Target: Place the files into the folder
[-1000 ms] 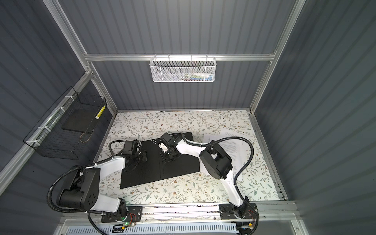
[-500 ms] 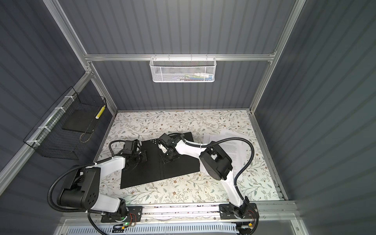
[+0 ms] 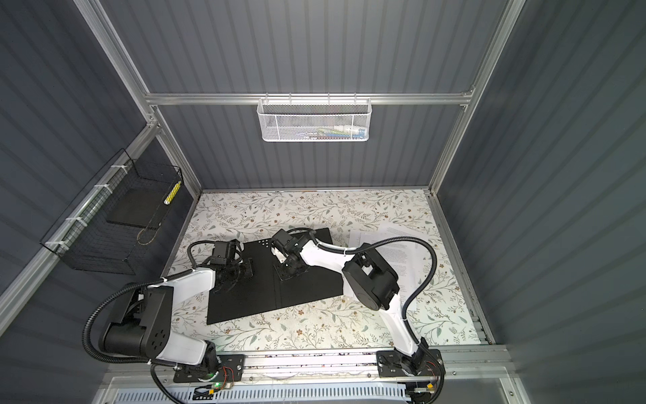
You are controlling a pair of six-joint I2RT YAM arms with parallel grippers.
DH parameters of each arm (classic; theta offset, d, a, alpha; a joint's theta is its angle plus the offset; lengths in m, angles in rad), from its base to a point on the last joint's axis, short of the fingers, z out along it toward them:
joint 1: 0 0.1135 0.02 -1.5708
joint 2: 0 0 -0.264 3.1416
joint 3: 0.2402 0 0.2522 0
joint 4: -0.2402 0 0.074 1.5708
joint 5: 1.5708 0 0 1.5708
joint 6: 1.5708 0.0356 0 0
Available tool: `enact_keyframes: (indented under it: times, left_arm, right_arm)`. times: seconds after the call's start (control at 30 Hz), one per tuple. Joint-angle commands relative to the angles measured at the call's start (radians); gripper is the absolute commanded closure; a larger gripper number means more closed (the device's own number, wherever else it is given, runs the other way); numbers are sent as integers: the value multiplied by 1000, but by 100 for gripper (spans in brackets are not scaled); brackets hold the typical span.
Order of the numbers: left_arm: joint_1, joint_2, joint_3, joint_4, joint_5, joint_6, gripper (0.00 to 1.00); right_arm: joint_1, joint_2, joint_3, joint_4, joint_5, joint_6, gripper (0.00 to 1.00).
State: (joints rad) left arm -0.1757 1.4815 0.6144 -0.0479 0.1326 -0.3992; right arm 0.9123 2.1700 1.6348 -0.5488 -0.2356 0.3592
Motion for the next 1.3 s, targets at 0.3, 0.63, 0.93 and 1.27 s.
enact_keyframes:
  times: [0.3,0.63,0.93,1.27]
  left_arm:
    - [3,34,5,-52,17,20,100]
    - [4,37,5,-52,18,20,100]
    - [4,47,10,-55,20,21,100]
    - [4,47,10,-54,24,22,100]
  right_arm:
    - [7,33,44,-57,24,-9,88]
    - [13,60,78,-71,25,-11,88]
    - [20,69,101,-124,79,-32,90]
    - [31,86,122,-136,71,-37,90]
